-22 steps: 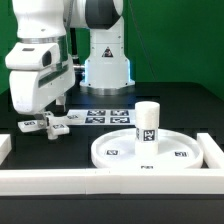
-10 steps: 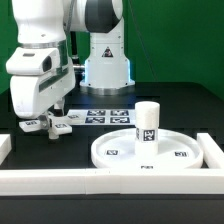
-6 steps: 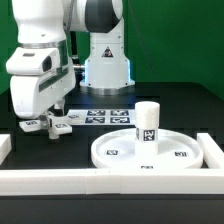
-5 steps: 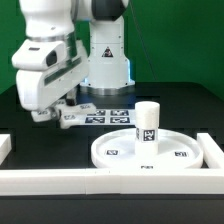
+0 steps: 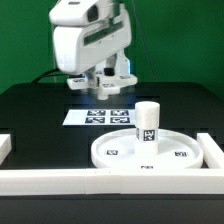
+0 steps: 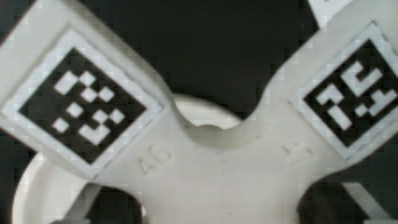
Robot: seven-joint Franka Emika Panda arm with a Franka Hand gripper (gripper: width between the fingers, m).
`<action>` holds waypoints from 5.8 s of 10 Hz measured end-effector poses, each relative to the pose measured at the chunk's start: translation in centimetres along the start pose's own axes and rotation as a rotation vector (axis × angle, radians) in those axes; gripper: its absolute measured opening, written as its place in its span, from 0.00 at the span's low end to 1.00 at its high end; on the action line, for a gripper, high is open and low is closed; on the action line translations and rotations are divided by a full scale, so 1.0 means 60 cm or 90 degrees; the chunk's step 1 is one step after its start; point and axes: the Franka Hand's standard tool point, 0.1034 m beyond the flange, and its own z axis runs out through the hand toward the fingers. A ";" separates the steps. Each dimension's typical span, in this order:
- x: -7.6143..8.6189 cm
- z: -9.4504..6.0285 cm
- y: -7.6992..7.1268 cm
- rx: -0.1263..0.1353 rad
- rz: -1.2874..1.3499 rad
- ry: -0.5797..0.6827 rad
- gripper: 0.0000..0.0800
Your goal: Assemble round table
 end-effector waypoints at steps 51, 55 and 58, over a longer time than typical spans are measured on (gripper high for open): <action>0.129 0.027 0.032 0.000 -0.047 0.007 0.55; 0.130 0.027 0.031 0.000 -0.029 0.007 0.55; 0.126 0.028 0.033 0.010 0.133 0.017 0.55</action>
Offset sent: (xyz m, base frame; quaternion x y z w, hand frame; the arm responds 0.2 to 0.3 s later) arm 0.0000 0.0000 0.0000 0.0000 0.0000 0.0000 1.0000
